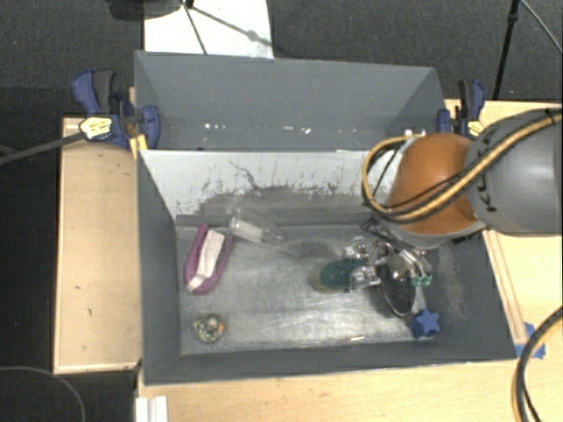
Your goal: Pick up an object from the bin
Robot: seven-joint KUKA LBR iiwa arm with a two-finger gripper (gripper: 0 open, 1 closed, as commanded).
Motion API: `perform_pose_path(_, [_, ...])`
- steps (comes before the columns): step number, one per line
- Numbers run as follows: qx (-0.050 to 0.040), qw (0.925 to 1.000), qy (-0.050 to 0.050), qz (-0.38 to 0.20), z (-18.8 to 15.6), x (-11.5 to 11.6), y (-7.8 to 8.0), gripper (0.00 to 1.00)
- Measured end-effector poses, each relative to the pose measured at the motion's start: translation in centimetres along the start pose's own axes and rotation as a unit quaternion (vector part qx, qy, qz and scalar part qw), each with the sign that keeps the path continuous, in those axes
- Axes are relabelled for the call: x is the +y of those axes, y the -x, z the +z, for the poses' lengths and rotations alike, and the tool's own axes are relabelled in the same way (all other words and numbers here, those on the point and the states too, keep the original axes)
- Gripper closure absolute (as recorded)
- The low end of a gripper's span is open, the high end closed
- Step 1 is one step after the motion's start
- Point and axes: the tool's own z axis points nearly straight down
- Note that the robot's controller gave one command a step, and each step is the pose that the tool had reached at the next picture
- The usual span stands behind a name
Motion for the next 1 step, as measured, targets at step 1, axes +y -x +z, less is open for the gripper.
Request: perform_pose_path(1, [-0.0051, 0.9961, -0.001, -0.088, -14.84, -0.29, -1.17, 1.00])
